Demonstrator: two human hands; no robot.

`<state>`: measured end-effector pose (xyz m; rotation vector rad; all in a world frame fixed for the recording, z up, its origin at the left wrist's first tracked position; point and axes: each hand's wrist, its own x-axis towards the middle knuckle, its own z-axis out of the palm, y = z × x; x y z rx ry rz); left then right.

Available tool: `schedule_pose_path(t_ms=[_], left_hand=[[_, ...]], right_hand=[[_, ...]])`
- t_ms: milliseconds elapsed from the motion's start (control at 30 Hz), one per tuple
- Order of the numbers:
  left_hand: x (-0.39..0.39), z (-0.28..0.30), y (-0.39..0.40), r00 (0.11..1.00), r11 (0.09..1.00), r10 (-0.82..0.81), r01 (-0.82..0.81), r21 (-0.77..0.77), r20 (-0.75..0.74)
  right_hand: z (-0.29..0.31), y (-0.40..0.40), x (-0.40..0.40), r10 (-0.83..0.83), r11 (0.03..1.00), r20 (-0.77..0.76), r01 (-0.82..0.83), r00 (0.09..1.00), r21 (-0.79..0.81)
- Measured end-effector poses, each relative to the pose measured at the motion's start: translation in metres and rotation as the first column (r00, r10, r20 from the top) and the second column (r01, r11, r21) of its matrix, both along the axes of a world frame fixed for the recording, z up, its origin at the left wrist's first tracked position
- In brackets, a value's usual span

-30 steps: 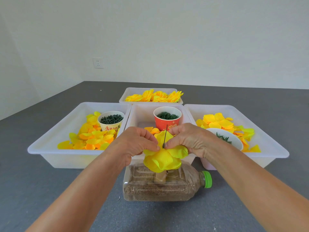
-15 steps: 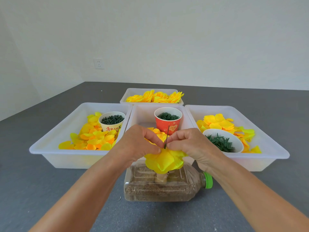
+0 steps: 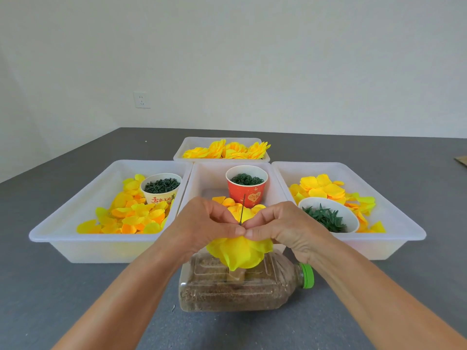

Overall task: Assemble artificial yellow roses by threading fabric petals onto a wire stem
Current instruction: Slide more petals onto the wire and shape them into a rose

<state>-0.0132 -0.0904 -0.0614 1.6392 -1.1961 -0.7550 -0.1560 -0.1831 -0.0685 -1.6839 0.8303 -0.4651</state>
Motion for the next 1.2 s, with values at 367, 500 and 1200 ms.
schedule_pose_path(t_ms=[367, 500, 1200], left_hand=[[0.004, 0.0, -0.006, 0.999, 0.999, -0.034, 0.035, 0.024, -0.002], [0.004, 0.001, -0.008, 0.998, 0.997, -0.067, 0.067, 0.029, -0.015], [0.007, -0.001, -0.009, 0.999, 0.998, -0.049, 0.049, 0.035, -0.002]], right_hand=[[0.011, -0.115, -0.045, -0.523, 0.77, 0.054, 0.499, 0.85, -0.398], [-0.005, -0.153, -0.051, -0.524, 0.768, -0.161, 0.383, 0.837, -0.513], [-0.02, -0.194, -0.025, -0.647, 0.593, -0.039, 0.47, 0.762, -0.654]])
